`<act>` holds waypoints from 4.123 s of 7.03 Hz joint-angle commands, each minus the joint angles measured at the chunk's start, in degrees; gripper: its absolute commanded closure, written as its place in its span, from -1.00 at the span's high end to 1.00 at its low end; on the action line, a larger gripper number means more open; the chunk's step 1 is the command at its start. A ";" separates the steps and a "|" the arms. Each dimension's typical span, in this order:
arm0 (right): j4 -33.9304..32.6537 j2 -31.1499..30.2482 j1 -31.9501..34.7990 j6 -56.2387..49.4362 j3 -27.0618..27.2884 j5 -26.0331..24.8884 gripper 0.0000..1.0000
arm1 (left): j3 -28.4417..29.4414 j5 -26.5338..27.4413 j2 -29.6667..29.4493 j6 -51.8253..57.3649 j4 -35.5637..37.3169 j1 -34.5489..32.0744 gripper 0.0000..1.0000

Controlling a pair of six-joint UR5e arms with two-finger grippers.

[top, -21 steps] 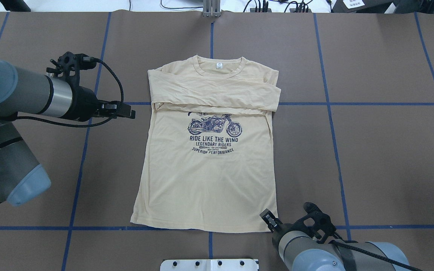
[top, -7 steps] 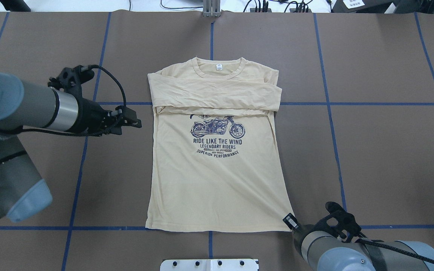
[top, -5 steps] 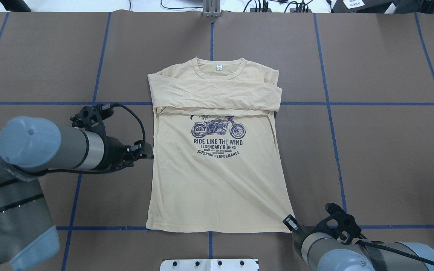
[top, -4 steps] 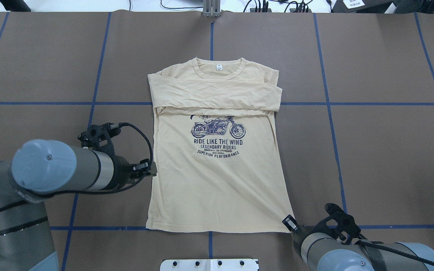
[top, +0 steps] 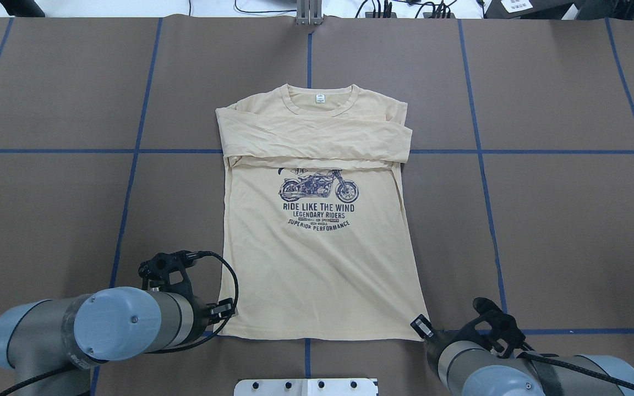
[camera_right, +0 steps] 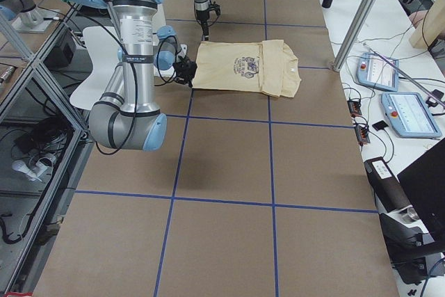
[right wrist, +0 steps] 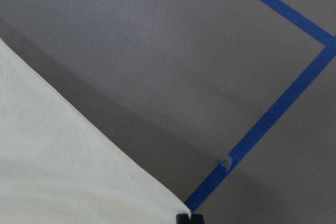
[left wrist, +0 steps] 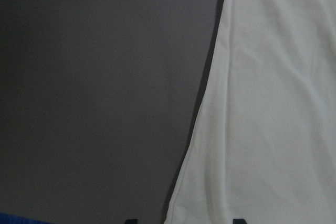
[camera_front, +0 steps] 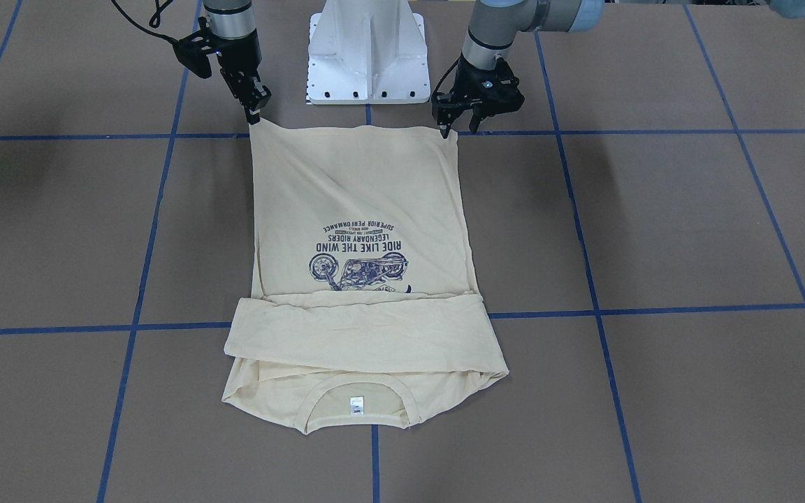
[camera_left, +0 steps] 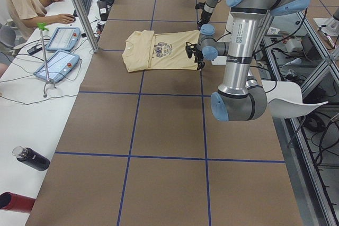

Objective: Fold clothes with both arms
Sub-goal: 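Move the left gripper to the other hem corner and grasp it, then lift both hem corners and fold them toward the collar with both grippers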

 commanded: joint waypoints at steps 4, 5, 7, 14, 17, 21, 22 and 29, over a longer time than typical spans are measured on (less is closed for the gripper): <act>0.00 -0.13 0.07 -0.04 -0.06 0.14 -1.00 | 2.37 0.23 -0.81 -0.07 -0.24 0.99 0.19; 0.00 -0.13 0.07 -0.04 -0.06 0.14 -1.00 | 2.73 0.14 -1.08 -0.15 -0.25 0.99 0.19; 0.00 -0.13 0.07 -0.04 -0.06 0.14 -1.00 | 2.73 -0.03 -1.08 -0.24 -0.25 0.99 0.03; 0.00 -0.04 0.07 -0.04 0.03 0.40 -1.00 | 2.91 -0.30 -1.96 -0.33 0.10 1.61 -1.00; 0.00 -0.13 0.07 -0.04 2.65 1.54 -1.00 | -2.88 -4.78 -1.08 -1.20 3.52 1.08 -1.00; -3.31 -0.74 -2.99 -0.04 8.44 1.81 -1.00 | -12.45 -6.35 4.27 -8.75 3.97 2.05 -1.00; -5.43 -0.74 -3.35 -0.04 10.03 2.50 -1.00 | -15.61 -9.41 6.45 -12.68 3.97 2.05 -1.00; -5.71 13.19 21.89 -15.12 -1.34 20.20 -1.00 | -3.92 -9.88 -4.92 -3.06 3.27 -12.16 -1.00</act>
